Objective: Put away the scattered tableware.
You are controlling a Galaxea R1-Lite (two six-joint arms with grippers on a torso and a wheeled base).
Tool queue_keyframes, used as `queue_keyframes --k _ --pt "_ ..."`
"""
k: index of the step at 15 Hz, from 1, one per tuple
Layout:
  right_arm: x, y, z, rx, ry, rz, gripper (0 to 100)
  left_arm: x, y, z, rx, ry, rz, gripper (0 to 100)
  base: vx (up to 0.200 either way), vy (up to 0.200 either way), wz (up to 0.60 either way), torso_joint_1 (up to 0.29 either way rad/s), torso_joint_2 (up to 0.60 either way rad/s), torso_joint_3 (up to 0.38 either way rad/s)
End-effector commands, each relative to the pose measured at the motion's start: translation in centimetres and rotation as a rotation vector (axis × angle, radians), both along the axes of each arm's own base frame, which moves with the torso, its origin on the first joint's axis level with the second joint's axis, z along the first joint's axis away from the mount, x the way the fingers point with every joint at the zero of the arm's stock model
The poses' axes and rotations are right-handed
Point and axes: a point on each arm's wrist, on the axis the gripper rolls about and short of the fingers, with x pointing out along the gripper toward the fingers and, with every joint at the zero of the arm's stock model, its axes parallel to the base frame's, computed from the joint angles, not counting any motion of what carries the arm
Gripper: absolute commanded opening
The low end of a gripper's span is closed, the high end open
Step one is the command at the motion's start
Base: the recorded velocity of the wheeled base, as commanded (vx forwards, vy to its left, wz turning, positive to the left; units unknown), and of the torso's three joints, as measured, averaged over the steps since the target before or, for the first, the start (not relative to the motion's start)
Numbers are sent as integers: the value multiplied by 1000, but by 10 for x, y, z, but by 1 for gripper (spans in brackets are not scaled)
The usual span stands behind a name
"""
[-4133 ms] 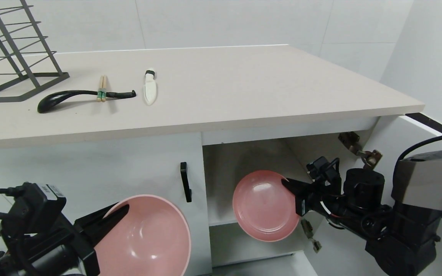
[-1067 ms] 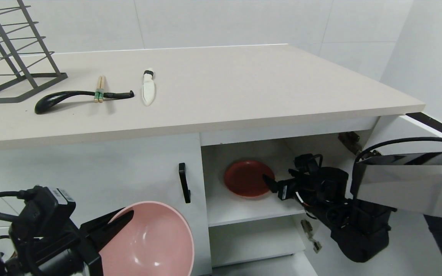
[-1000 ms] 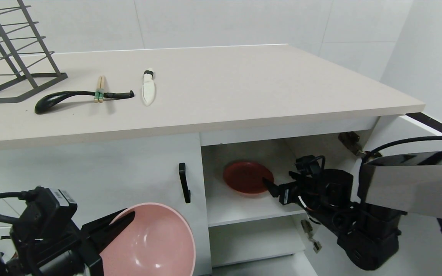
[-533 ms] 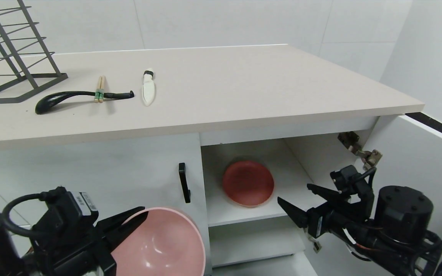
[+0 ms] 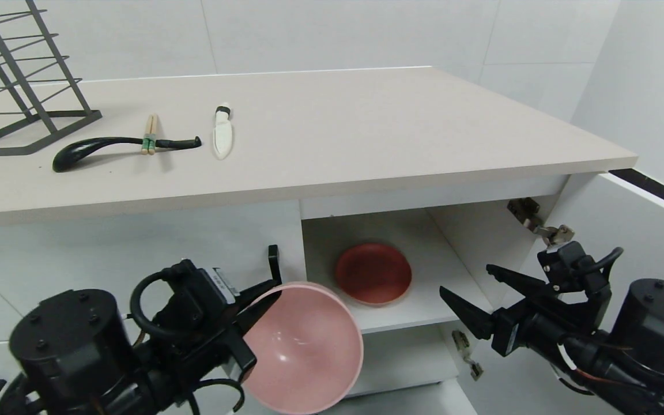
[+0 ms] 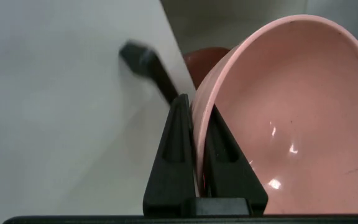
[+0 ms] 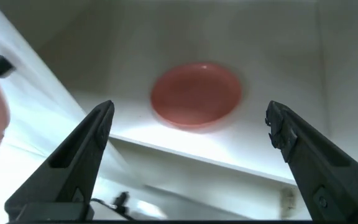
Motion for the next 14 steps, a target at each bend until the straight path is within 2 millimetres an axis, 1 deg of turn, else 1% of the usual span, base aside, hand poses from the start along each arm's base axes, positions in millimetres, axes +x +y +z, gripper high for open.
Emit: queue_keyframes --k 1,2,3,4,6,7,9,11,12,13,14 --pt "-4 -7 -2 -48 -5 -11 100 6 -49 -45 77 47 2 0 0 0 0 0 0 0" --pt "-8 -10 -5 -84 -2 -5 100 -1 -58 -46 76 45 -28 0 0 0 0 0 0 0" --pt "-10 -10 -6 -94 1 -3 100 -2 -61 -46 76 42 -39 0 0 0 0 0 0 0" --pt "-11 -12 -5 -101 -3 -6 100 -1 -73 -45 73 14 -41 0 0 0 0 0 0 0" --pt "-9 -16 -3 -94 -14 -28 100 12 -87 -46 64 -21 -6 0 0 0 0 0 0 0" --pt "-6 -20 -3 -94 -12 -54 100 23 -102 -48 41 -43 6 0 0 0 0 0 0 0" --pt "-2 -25 -2 -89 -19 -82 100 33 -117 -54 48 -72 26 0 0 0 0 0 0 0" --pt "0 -27 -1 -88 -20 -93 100 38 -121 -58 82 -100 26 0 0 0 0 0 0 0" --pt "4 -28 2 -78 -36 -108 100 45 -128 -60 77 -119 33 0 0 0 0 0 0 0" --pt "6 -28 2 -75 -41 -114 100 48 -131 -60 69 -124 36 0 0 0 0 0 0 0" --pt "10 -29 6 -59 -55 -128 100 56 -138 -61 51 -138 53 0 0 0 0 0 0 0"
